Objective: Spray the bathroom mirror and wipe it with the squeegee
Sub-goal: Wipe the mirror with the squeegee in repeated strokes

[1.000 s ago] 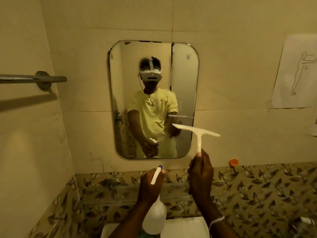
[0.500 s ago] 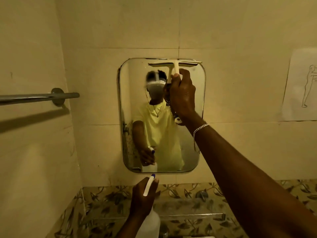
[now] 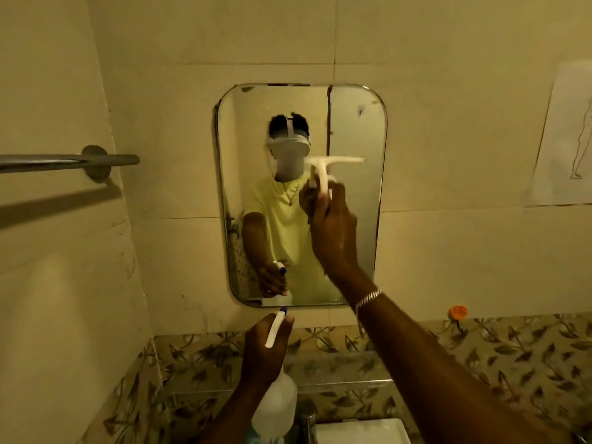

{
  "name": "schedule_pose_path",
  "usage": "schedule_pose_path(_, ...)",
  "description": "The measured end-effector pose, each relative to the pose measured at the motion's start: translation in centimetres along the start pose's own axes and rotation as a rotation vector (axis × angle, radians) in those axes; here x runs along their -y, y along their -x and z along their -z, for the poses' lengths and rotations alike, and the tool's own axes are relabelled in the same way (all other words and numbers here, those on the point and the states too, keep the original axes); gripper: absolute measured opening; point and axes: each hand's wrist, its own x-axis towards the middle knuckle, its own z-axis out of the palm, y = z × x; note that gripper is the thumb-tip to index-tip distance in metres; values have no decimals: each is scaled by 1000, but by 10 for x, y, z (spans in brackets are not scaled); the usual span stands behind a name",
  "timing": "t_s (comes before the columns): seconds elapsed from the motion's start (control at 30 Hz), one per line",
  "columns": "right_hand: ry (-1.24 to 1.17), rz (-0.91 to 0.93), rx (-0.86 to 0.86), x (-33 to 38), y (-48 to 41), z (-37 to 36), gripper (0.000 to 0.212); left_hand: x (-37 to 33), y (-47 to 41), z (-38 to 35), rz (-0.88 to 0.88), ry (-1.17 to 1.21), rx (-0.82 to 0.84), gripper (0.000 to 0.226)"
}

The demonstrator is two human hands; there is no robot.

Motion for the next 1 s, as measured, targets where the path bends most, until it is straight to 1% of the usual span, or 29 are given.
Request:
schedule_pose_path(0.07, 30, -27, -1, -32, 50, -3, 32, 0, 1, 0, 5, 7, 5, 52)
schedule_pose_path(0.13, 47, -97, 37, -62, 99, -6, 34, -1, 3, 1, 7, 23, 12, 42)
schedule_pose_path(0.23, 92, -247, 102, -104, 170, -10, 33, -5, 6, 6, -22, 23, 25, 35)
schedule_pose_path(0.3, 117, -391, 165, -123, 212, -8, 32, -8, 9, 10, -30, 27, 36, 29)
schedule_pose_path(0.37, 113, -535, 213, -131, 239, -1, 34, -6, 12, 13, -13, 14, 41, 28)
schedule_pose_path(0.4, 118, -556, 210, -131, 244, 4, 38, -3, 13, 14, 1, 9, 43, 30)
schedule_pose_path(0.43, 116, -533, 187, -128, 242, 9, 44, 0, 13, 14, 12, 2, 45, 32)
schedule_pose_path(0.5, 79, -418, 110, -114, 216, 21, 55, 2, 12, 15, 19, -16, 43, 35)
schedule_pose_path(0.53, 60, -343, 60, -104, 195, 27, 55, 2, 11, 15, 17, -16, 39, 37)
schedule_pose_path(0.6, 21, -214, -23, -82, 137, 39, 44, -1, 8, 15, 14, 2, 29, 39)
schedule_pose_path(0.67, 1, -128, -74, -59, 70, 50, 32, -7, 3, 11, 13, 29, 35, 32)
schedule_pose_path(0.7, 3, -97, -93, -47, 39, 56, 30, -8, 1, 9, 11, 27, 39, 26)
schedule_pose_path(0.73, 3, -71, -108, -36, 9, 61, 29, -10, -2, 6, 5, 13, 40, 25)
schedule_pose_path(0.83, -25, -28, -132, -9, -60, 73, 28, -13, -7, -2, 1, -5, 36, 29)
schedule_pose_path(1.0, -54, 10, -115, 14, -116, 79, 30, -18, -13, -10, 0, -10, 32, 33)
